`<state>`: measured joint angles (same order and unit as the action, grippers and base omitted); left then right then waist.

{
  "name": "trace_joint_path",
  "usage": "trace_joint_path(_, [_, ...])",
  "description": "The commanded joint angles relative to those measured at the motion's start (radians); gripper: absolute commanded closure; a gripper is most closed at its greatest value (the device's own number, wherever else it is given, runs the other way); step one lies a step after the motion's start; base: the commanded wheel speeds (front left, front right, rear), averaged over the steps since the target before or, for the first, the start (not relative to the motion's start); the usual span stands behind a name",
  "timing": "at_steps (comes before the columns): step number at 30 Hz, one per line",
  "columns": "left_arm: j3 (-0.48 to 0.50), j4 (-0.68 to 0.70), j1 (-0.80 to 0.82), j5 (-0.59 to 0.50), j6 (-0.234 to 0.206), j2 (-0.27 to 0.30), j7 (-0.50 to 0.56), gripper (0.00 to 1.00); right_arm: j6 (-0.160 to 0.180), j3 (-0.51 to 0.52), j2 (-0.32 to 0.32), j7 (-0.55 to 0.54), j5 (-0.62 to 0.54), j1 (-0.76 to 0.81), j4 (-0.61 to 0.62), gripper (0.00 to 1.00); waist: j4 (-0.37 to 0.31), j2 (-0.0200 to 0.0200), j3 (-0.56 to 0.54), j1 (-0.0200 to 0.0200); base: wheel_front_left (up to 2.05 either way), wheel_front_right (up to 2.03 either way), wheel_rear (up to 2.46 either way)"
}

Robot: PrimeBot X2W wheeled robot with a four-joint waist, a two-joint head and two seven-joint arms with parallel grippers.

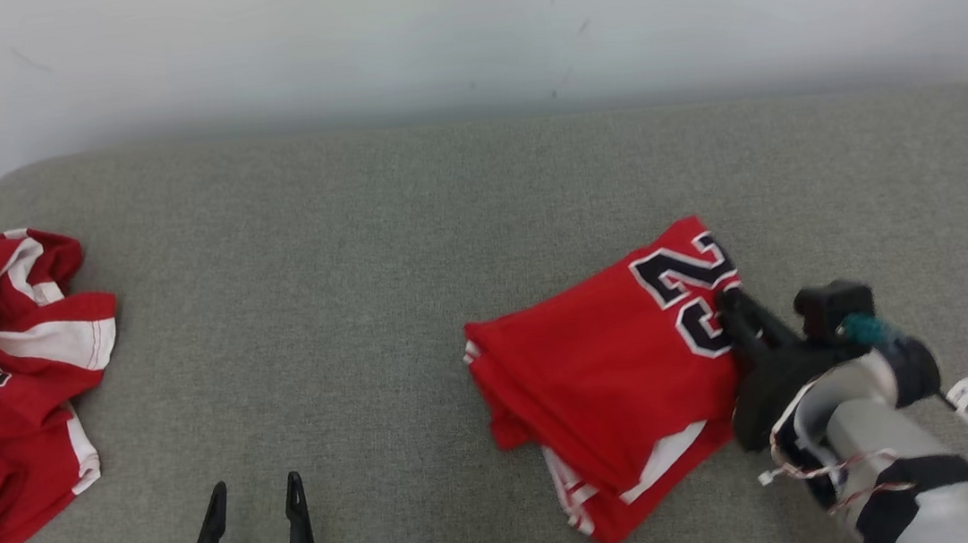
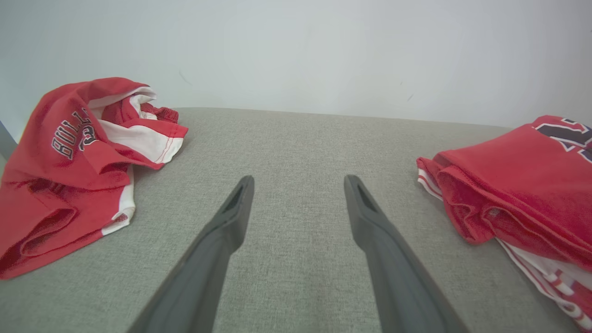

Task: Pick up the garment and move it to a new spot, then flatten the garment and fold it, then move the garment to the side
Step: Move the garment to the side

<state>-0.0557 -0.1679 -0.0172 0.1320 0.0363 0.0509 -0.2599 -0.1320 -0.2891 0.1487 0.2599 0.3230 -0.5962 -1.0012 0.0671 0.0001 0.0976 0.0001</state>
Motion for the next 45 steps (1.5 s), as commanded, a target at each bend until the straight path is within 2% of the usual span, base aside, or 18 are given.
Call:
trace_joint_path(1, [-0.004, 0.008, 0.028, 0.008, 0.005, -0.001, -0.006, 0.0, 0.002, -0.001, 0.042, 0.005, -0.003, -0.045, 0.001, 1.0, 0.003, -0.0001, 0.053, -0.0001, 0.0, 0.0, 0.0])
trace_joint_path(11, [-0.03, 0.065, 0.143, -0.009, 0.034, -0.001, -0.004, 0.0, 0.002, -0.013, 0.292, -0.037, -0.017, -0.28, -0.006, 1.0, -0.001, -0.0001, 0.233, -0.0001, 0.0, 0.0, 0.0])
trace_joint_path(19, [-0.032, 0.12, 0.225, -0.057, 0.069, 0.014, -0.004, 0.0, 0.002, -0.014, 0.412, -0.052, -0.037, -0.424, 0.006, 1.0, -0.058, -0.0001, 0.362, -0.0001, 0.0, 0.0, 0.0])
trace_joint_path(26, [-0.022, 0.19, 0.246, -0.069, 0.084, 0.05, -0.004, 0.0, 0.002, -0.021, 0.452, -0.059, -0.069, -0.536, 0.009, 1.0, -0.138, -0.0001, 0.444, -0.0001, 0.0, 0.0, 0.0])
trace_joint_path(33, [-0.018, 0.228, 0.237, -0.078, 0.087, 0.085, -0.004, 0.0, 0.002, -0.028, 0.461, -0.064, -0.123, -0.617, 0.003, 1.0, -0.19, -0.0001, 0.49, -0.0001, 0.0, 0.0, 0.0])
trace_joint_path(45, [0.006, 0.318, 0.224, -0.09, 0.09, 0.14, -0.004, 0.0, 0.002, 0.001, 0.485, -0.078, -0.197, -0.715, -0.026, 1.0, -0.244, -0.0001, 0.554, -0.0001, 0.0, 0.0, 0.0])
